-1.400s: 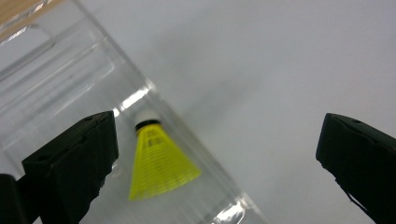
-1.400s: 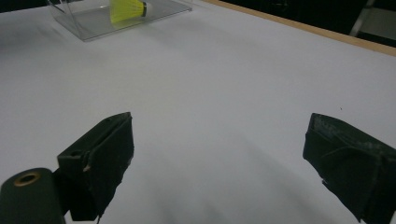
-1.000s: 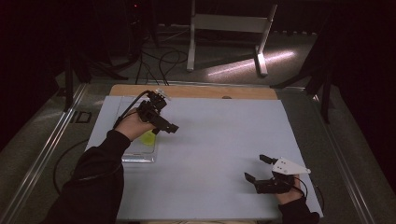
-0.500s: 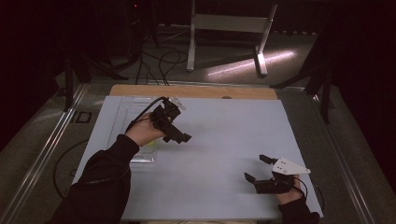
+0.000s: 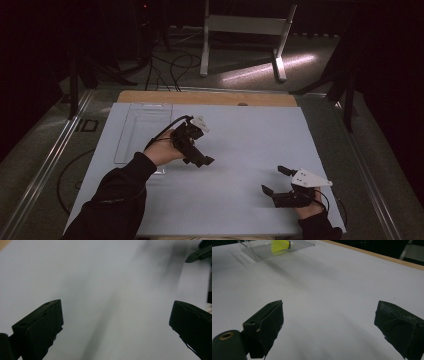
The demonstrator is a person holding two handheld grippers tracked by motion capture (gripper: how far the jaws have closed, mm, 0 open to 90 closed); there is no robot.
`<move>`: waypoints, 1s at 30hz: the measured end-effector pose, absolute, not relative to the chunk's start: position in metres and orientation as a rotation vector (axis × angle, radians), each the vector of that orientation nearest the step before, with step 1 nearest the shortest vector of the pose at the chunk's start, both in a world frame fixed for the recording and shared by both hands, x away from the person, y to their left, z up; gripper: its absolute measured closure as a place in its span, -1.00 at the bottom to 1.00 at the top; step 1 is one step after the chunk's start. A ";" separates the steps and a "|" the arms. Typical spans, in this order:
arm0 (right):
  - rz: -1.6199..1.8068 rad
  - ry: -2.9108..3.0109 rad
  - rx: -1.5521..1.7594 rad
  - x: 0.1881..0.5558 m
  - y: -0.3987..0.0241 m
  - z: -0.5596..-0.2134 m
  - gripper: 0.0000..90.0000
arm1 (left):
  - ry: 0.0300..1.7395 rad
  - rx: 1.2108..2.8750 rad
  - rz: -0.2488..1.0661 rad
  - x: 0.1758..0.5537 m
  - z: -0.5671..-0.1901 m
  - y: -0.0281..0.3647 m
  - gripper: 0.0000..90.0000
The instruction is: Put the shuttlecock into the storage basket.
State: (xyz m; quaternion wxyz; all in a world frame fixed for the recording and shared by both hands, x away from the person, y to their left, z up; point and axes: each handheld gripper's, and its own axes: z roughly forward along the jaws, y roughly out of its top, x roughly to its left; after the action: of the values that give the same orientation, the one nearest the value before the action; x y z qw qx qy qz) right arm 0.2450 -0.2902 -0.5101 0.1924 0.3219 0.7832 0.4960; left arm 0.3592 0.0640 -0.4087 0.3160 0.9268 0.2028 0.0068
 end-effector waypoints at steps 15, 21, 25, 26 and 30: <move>1.390 2.197 0.904 0.245 -0.290 -0.510 -0.80 | 0.489 2.461 -0.017 0.342 -0.435 0.068 -0.99; 1.392 2.196 0.906 0.245 -0.290 -0.510 -0.80 | 0.501 2.447 -0.040 0.335 -0.445 0.074 -0.99; 1.389 2.198 0.904 0.245 -0.290 -0.510 -0.80 | 0.500 2.448 -0.049 0.330 -0.451 0.078 -0.99; 1.390 2.197 0.905 0.245 -0.290 -0.510 -0.80 | 0.511 2.440 -0.053 0.328 -0.452 0.079 -0.99; 1.391 2.195 0.902 0.245 -0.290 -0.509 -0.80 | 0.515 2.434 -0.049 0.324 -0.457 0.084 -0.99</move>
State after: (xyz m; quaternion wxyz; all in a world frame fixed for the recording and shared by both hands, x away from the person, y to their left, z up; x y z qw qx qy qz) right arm 0.2446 -0.2903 -0.5092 0.1941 0.3215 0.7828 0.4961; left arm 0.3243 0.0842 -0.4567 0.3209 0.9264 0.1961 -0.0186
